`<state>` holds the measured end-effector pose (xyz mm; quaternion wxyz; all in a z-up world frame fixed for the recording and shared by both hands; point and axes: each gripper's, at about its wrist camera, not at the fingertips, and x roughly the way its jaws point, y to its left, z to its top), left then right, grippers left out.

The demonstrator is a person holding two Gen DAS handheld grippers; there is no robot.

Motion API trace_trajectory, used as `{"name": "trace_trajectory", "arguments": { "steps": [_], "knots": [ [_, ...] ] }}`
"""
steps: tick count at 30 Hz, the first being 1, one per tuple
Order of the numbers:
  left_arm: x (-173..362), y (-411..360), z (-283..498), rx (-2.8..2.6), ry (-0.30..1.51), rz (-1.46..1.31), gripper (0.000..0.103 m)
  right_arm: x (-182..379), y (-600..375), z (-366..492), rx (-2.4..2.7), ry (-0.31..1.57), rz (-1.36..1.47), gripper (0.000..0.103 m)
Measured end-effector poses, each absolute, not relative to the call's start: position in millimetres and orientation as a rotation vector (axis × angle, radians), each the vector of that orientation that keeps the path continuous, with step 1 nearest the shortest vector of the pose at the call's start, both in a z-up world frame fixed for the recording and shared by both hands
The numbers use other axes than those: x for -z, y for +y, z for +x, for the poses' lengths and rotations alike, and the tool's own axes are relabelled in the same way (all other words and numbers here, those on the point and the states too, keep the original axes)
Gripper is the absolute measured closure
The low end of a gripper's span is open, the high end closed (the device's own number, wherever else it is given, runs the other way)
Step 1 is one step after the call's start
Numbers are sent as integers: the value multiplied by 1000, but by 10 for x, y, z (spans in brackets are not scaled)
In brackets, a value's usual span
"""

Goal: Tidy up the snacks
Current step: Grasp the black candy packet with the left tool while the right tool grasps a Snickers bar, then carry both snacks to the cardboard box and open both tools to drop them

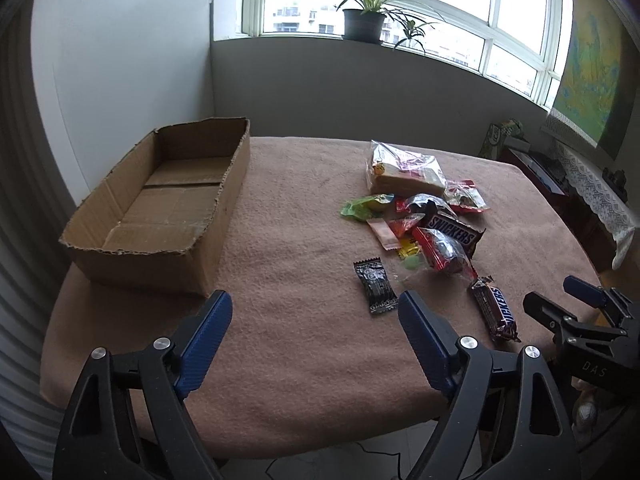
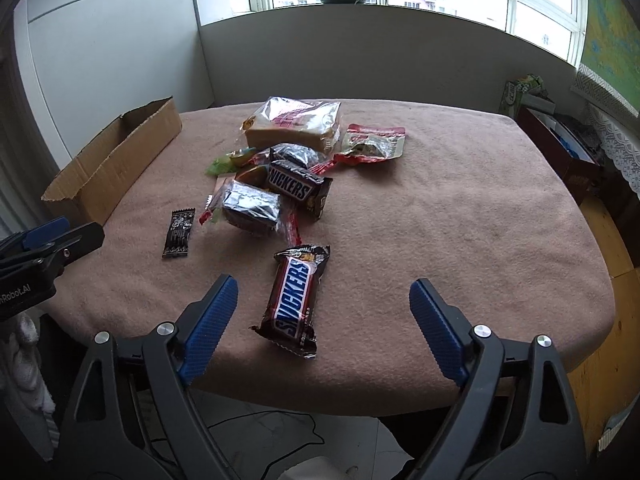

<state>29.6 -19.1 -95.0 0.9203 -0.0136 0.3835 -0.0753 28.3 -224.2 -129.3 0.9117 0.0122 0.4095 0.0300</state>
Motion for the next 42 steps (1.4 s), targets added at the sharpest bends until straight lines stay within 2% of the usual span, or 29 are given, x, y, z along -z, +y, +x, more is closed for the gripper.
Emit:
{"name": "trace_trajectory", "arguments": {
  "steps": [3,5,11,14,17,23,27,29,34,42],
  "knots": [
    [1062,-263,374,183,823,-31,25,1376,-2176,324,-88,871,27,29],
    [1126,-294,427,200,846,-40,30,1422,-2150,358,-103,887,33,30],
    [1241,-393,582,238,880,-60,34,1520,-2120,467,-123,925,42,44],
    [1304,-464,681,253,898,-57,45,1564,-2127,510,-125,939,46,45],
    [1376,-514,761,265,922,-64,47,1581,-2131,533,-125,943,44,48],
    [1485,-612,867,282,953,-59,49,1601,-2150,600,-116,943,16,62],
    [1491,-678,901,269,943,-20,59,1603,-2159,607,-114,942,13,70],
    [1502,-681,924,263,939,-5,67,1603,-2157,610,-113,942,15,72],
    [1503,-647,923,254,931,1,77,1606,-2154,604,-115,944,19,73],
    [1491,-535,901,261,932,-36,80,1512,-2173,534,-110,921,30,73]
  ]
}}
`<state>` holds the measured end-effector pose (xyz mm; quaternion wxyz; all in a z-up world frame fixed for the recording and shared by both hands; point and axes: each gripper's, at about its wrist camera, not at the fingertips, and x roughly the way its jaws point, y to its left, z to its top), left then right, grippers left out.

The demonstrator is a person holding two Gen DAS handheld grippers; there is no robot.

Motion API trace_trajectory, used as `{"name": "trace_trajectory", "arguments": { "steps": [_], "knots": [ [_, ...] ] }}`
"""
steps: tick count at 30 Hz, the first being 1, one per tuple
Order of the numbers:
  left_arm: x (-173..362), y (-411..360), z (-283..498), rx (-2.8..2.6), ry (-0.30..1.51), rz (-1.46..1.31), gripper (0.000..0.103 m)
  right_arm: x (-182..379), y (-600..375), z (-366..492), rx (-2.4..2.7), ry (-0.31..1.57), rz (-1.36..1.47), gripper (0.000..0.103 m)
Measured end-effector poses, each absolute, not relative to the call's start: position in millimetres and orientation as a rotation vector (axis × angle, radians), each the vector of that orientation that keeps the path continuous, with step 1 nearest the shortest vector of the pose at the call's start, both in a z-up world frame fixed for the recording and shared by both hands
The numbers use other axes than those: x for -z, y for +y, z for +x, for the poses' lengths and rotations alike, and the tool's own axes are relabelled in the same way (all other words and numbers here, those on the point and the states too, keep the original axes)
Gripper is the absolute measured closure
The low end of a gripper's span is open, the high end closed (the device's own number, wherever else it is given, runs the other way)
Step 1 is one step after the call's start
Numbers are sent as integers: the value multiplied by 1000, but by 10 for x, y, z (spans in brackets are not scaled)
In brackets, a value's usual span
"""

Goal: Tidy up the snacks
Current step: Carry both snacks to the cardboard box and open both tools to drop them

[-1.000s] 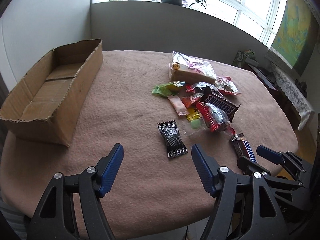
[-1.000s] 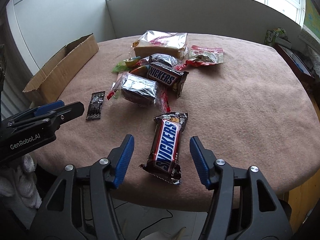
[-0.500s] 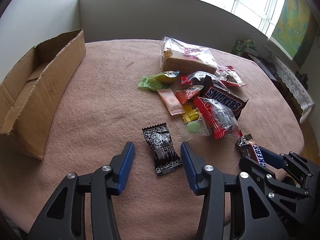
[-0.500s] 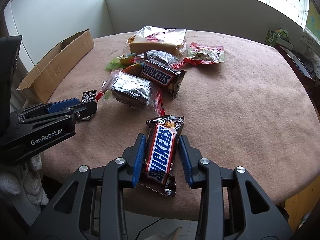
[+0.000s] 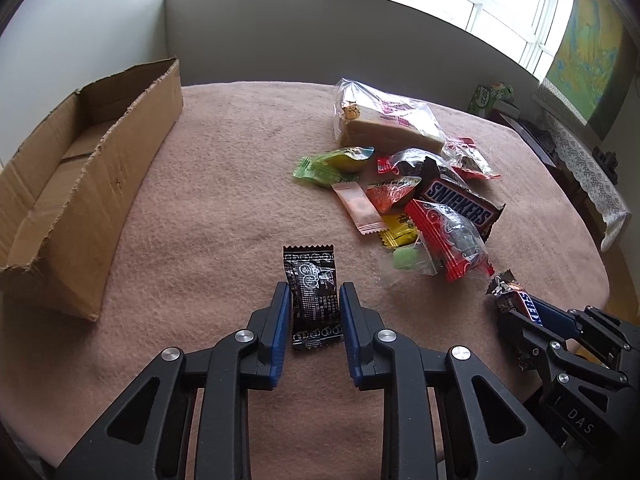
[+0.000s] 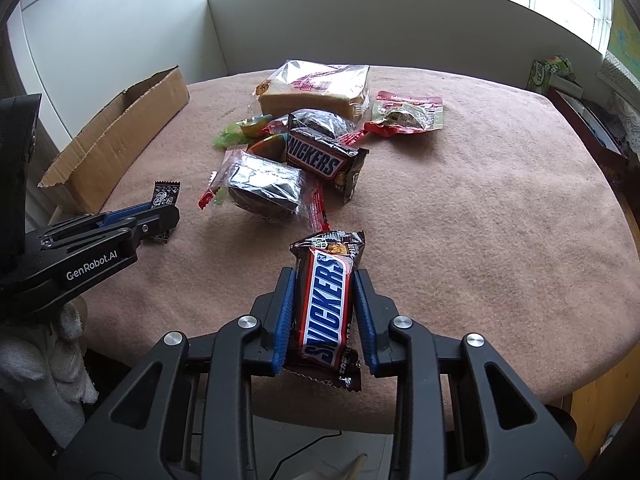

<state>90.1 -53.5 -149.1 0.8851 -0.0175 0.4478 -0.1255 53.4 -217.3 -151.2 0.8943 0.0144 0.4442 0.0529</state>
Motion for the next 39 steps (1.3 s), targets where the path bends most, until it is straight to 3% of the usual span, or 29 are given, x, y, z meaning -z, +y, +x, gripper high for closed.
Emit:
{"name": "trace_trajectory", "arguments": {
  "steps": [13,25,39],
  "knots": [
    [1251,-248,792,250,875,-97,81,969,-1966,643,-170,803,14,73],
    [810,357,827,145,750,-143,81,517,-1088,1280,-331,684,-56,73],
    [884,1154,999,-27,738,-185,81,662,112,1998,-485,732,-138,73]
  ]
}}
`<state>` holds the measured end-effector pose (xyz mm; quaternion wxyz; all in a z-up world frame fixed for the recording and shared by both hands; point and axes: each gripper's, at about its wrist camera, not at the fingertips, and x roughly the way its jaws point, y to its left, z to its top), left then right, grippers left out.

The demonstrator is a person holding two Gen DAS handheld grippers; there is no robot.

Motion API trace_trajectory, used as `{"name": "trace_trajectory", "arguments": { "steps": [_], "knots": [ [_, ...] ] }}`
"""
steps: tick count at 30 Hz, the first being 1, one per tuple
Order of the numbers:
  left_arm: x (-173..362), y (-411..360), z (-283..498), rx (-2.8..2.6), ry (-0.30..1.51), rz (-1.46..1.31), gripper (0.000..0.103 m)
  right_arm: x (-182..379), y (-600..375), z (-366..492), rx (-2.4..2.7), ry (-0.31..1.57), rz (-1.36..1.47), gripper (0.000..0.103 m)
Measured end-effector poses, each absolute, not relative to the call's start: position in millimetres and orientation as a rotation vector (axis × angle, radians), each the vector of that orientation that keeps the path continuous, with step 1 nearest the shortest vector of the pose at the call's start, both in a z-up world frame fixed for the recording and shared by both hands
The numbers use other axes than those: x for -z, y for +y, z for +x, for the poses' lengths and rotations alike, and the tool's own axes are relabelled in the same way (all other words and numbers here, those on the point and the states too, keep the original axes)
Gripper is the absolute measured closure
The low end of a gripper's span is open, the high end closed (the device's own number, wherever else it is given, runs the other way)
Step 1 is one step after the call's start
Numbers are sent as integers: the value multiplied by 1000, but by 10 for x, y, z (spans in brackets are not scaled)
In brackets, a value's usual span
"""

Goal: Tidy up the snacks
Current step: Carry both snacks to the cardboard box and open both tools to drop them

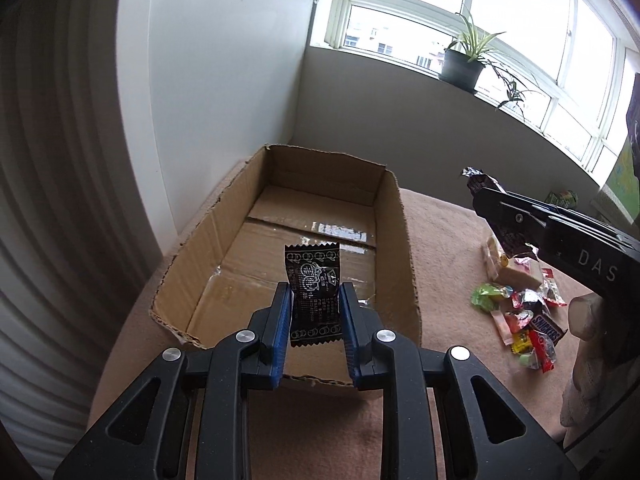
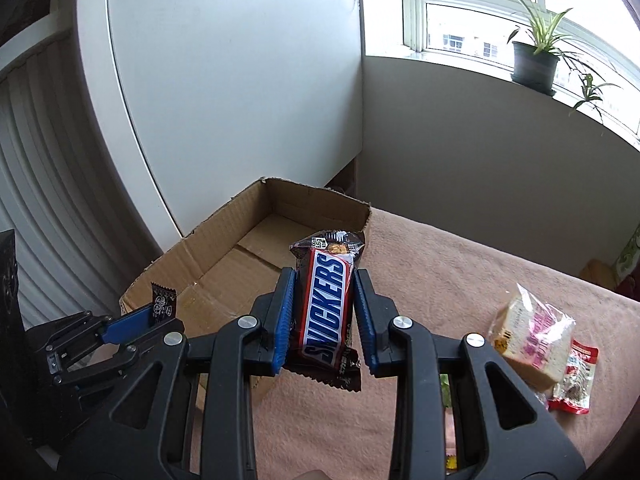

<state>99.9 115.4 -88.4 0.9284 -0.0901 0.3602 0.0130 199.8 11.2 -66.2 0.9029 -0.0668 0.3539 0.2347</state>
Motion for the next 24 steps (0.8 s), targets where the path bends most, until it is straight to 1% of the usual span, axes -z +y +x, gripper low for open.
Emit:
{"name": "trace_trajectory", "arguments": {
  "steps": [7,8,9,10,11,12,13,14,15,18,24],
  "knots": [
    [950,1293,1053,-55,749,-201,81,811,371,2086,-527,769,-160,72],
    [956,1302,1056,-59,749,-203,81,813,377,2080,-530,769,-163,66],
    [954,1318,1062,-62,748,-206,81,814,394,2069,-531,764,-164,51],
    [952,1324,1059,-63,746,-207,81,803,390,2056,-528,755,-165,44],
    [955,1325,1062,-66,748,-207,77,789,383,2044,-524,742,-164,31],
    [951,1326,1060,-70,750,-208,73,770,378,2026,-521,730,-163,26],
    [941,1328,1052,-75,748,-211,59,750,369,2012,-517,723,-162,25],
    [935,1329,1043,-81,744,-213,37,710,326,2014,-515,721,-159,23],
    [924,1336,1028,-84,733,-213,32,683,302,2006,-514,719,-154,21],
    [896,1330,998,-91,725,-205,32,619,236,1962,-505,704,-144,18],
    [837,1276,930,-76,713,-206,32,525,26,1832,-484,692,-141,18]
  ]
}}
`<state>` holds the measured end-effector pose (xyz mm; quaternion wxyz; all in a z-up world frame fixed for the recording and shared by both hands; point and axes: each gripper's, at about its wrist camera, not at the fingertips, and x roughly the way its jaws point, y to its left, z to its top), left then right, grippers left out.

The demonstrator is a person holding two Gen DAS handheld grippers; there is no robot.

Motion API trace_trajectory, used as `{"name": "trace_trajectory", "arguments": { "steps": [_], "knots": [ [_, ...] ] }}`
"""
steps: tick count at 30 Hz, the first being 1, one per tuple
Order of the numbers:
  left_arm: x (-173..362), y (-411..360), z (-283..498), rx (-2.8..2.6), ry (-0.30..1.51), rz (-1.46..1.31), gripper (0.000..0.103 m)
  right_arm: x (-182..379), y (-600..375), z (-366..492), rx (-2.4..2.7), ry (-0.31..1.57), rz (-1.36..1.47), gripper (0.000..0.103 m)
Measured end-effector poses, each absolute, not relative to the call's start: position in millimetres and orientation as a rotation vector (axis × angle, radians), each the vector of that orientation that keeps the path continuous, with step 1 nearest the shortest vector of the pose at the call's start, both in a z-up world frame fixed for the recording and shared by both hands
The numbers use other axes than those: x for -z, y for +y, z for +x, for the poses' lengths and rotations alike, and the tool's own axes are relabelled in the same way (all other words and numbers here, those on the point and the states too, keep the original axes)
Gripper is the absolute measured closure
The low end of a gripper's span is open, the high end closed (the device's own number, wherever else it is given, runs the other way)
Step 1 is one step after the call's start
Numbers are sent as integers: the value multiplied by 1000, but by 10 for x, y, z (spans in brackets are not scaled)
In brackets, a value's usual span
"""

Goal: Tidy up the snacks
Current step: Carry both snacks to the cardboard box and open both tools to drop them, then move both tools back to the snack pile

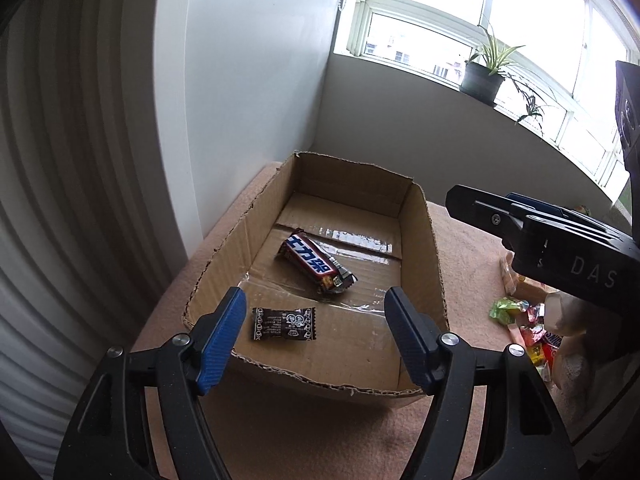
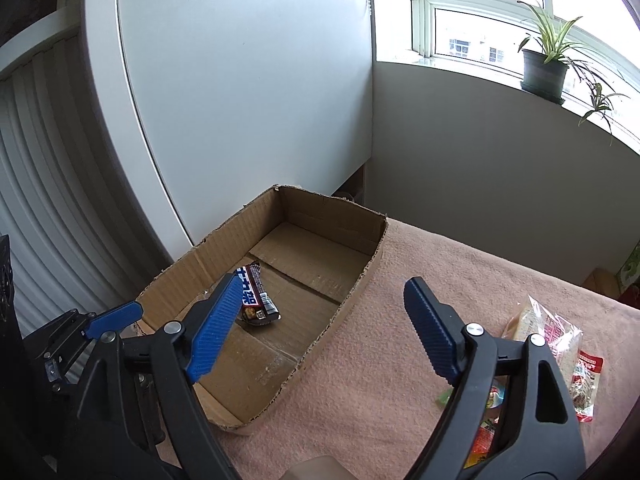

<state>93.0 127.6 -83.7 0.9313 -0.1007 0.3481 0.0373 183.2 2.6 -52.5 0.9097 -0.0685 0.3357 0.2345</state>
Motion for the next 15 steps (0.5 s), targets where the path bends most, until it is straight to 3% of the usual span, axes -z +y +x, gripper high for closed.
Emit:
{"name": "trace_trajectory", "arguments": {
  "steps": [15],
  "knots": [
    [762,843,774,4,717,-183,32,524,-1314,1427,-325,724,-92,18]
  ]
}}
